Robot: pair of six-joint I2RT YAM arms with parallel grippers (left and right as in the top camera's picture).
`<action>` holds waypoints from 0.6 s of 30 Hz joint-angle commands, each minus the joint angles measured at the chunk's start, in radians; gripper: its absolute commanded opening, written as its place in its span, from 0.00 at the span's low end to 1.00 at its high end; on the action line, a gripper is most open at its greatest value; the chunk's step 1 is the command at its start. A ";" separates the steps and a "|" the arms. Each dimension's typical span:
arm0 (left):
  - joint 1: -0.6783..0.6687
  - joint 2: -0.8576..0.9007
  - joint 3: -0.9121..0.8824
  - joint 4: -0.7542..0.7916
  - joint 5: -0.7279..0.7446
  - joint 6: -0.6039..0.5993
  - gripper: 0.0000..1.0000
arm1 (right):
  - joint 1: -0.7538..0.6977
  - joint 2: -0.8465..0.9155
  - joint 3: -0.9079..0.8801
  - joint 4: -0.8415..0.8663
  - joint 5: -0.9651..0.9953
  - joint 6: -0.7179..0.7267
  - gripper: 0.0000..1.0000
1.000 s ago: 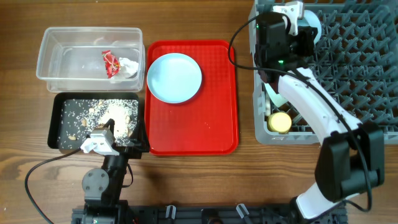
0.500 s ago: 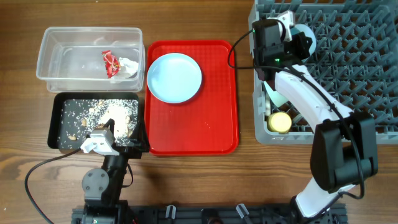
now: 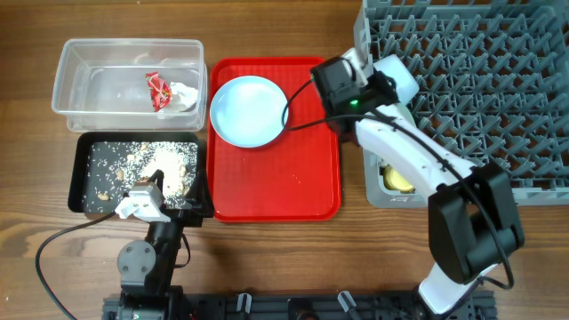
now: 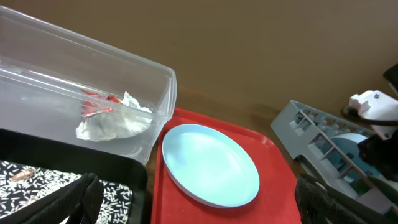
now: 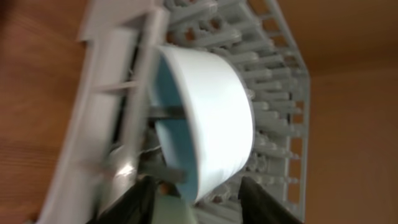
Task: Sort waste into correct bins and load items into the dishwasher rack
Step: 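Move the right gripper to the light-blue plate and grip its rim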
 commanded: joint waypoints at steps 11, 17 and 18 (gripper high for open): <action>0.010 -0.006 -0.006 -0.002 0.008 0.020 1.00 | 0.065 -0.242 0.055 -0.165 -0.901 0.398 0.62; 0.010 -0.006 -0.006 -0.002 0.008 0.020 1.00 | 0.087 -0.180 0.033 -0.138 -1.167 0.848 0.53; 0.010 -0.006 -0.006 -0.002 0.008 0.020 1.00 | 0.090 -0.155 0.027 -0.124 -1.137 0.876 0.53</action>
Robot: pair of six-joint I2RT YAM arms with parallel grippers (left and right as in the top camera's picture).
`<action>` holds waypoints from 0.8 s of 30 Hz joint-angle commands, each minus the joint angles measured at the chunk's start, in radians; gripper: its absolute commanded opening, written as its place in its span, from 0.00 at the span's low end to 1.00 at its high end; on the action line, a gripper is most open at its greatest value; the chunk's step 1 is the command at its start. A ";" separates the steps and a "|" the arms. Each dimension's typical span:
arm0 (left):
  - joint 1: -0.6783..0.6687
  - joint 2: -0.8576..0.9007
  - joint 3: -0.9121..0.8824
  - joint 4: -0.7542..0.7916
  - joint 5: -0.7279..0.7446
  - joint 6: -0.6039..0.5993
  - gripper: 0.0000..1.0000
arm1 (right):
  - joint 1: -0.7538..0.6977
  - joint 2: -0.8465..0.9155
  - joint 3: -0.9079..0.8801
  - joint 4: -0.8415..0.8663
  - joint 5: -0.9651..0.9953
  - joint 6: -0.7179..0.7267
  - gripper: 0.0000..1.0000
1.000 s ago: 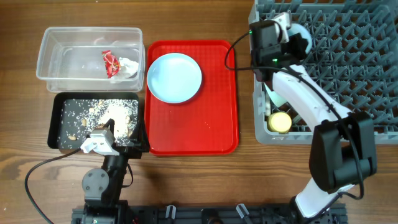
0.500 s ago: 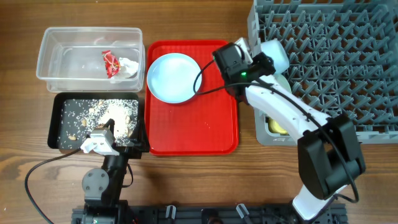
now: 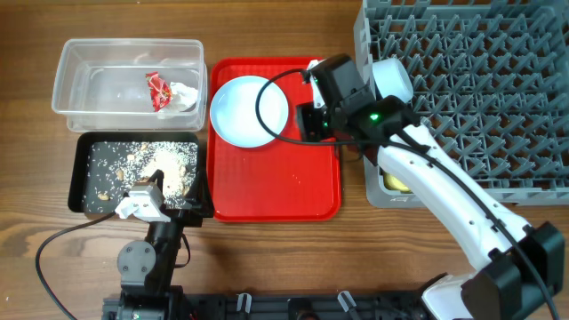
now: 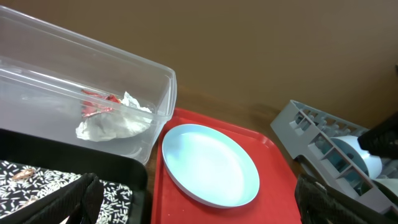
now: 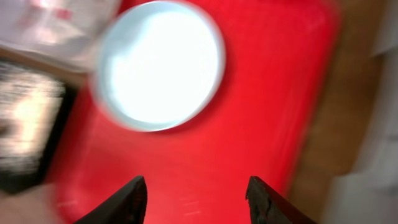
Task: Sort waste into correct bins and load items into the dishwasher rack
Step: 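Move the right gripper to the light-blue plate and grip its rim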
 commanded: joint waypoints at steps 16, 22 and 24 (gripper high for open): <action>0.010 -0.006 -0.006 -0.002 0.008 0.020 1.00 | 0.004 0.460 -0.023 0.364 -0.064 0.436 0.36; 0.010 -0.006 -0.006 -0.002 0.008 0.020 1.00 | 0.001 0.467 -0.022 0.352 -0.055 0.426 0.11; 0.010 -0.006 -0.006 -0.002 0.008 0.020 1.00 | -0.014 0.455 -0.022 0.328 -0.055 0.423 0.04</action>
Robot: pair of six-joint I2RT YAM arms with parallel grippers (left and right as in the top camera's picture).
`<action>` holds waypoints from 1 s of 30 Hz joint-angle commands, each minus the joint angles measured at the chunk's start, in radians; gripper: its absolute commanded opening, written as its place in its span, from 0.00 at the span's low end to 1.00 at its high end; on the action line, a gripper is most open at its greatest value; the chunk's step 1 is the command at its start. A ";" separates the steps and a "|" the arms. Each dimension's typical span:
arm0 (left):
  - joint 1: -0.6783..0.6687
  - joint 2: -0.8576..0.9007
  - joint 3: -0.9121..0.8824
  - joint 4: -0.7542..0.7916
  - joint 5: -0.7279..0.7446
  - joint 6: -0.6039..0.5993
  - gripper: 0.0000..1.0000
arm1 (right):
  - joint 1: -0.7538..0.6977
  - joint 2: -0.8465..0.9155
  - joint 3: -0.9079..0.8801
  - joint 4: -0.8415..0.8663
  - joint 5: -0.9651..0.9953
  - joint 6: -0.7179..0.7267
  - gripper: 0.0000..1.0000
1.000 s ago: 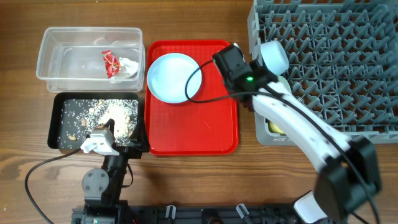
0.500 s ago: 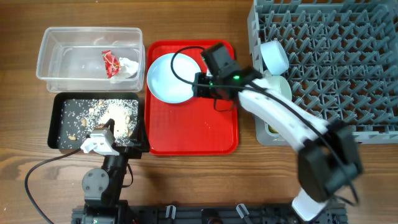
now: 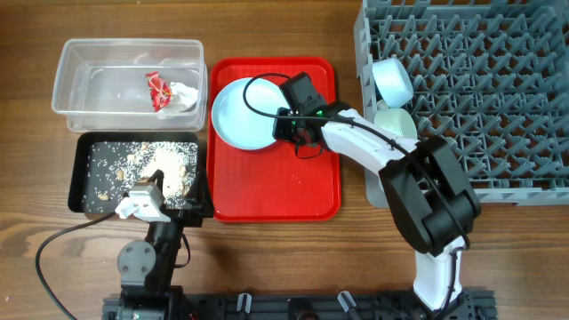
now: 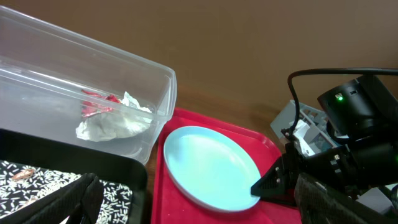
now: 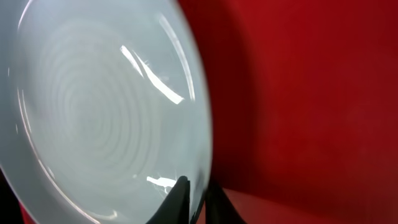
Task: Sort waste into correct bins and load items into the dishwasher rack
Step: 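Move the right gripper to the light-blue plate and grip its rim, then lift the plate over the rack and stand it upright in the slots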
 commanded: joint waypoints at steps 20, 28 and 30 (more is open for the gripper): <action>0.010 -0.006 -0.006 -0.002 0.008 0.020 1.00 | -0.090 -0.722 -0.004 -0.396 1.007 -0.369 0.04; 0.010 -0.006 -0.006 -0.002 0.008 0.020 1.00 | -0.134 -0.724 -0.007 -0.388 1.455 -0.697 0.04; 0.010 -0.006 -0.006 -0.002 0.008 0.020 1.00 | -0.162 -0.699 -0.008 -0.387 1.455 -0.734 0.04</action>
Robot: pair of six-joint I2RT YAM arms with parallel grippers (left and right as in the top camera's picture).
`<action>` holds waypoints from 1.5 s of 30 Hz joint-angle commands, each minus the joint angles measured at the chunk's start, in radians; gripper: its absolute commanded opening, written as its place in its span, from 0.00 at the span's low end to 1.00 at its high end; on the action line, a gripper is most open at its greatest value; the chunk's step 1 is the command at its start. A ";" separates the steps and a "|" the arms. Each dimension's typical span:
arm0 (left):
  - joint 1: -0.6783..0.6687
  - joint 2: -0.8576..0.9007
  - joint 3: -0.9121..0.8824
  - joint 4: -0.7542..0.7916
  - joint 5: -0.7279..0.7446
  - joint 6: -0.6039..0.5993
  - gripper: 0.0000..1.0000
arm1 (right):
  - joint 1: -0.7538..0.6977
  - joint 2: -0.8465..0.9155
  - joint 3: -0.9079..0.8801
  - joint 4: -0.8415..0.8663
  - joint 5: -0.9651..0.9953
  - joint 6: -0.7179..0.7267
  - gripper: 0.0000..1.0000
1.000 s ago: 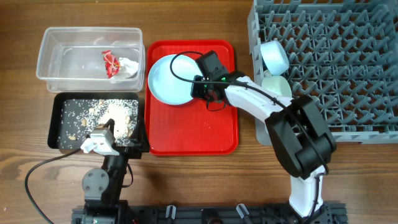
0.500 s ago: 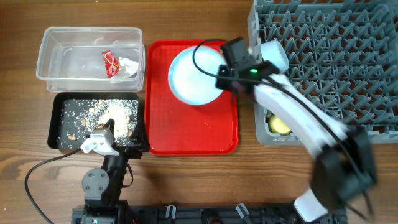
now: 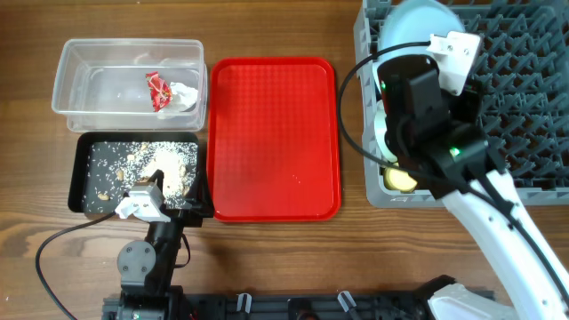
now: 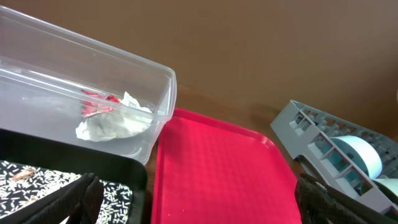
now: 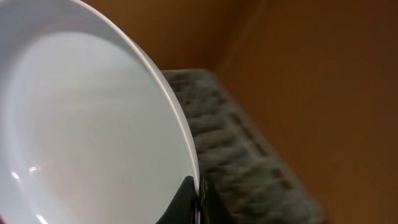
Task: Sort waste into correct bins and load items into the dishwasher rack
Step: 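Lift the plate over the rack and stand it upright in the slots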
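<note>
A pale blue plate (image 5: 87, 118) hangs by its rim in my right gripper (image 5: 196, 198), which is shut on it. From overhead the plate (image 3: 418, 16) is raised over the near-left corner of the grey dishwasher rack (image 3: 507, 107). A light blue bowl (image 4: 362, 157) lies on its side in the rack. The red tray (image 3: 274, 138) holds nothing. My left gripper (image 4: 196, 202) rests open at the table's front, over the black tray of rice (image 3: 133, 169), with nothing between its fingers.
A clear bin (image 3: 129, 71) at the back left holds a red wrapper (image 3: 157, 89) and a crumpled white tissue (image 3: 182, 93). A yellow item (image 3: 398, 180) shows in the rack's front-left corner. My right arm crosses over the rack's left side.
My right gripper was down on the plate's rim on the red tray; now it holds the plate up over the rack's left end. The tray is bare. The left arm has not moved.
My right gripper was at the rack beside the blue bowl. Then it was open above the red tray near the plate, then closing on the plate's rim. Now the plate is off the tray and held over the rack. The left gripper stayed put.
</note>
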 commanded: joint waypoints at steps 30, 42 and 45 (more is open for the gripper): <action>0.010 -0.006 -0.006 -0.002 0.008 0.020 1.00 | 0.060 0.302 0.001 0.116 0.142 -0.391 0.53; 0.010 -0.006 -0.006 -0.002 0.008 0.020 1.00 | 0.340 -0.089 0.051 0.000 -0.810 0.012 0.80; 0.010 -0.006 -0.006 -0.002 0.008 0.020 1.00 | 0.340 -0.183 0.051 -0.003 -1.022 0.101 1.00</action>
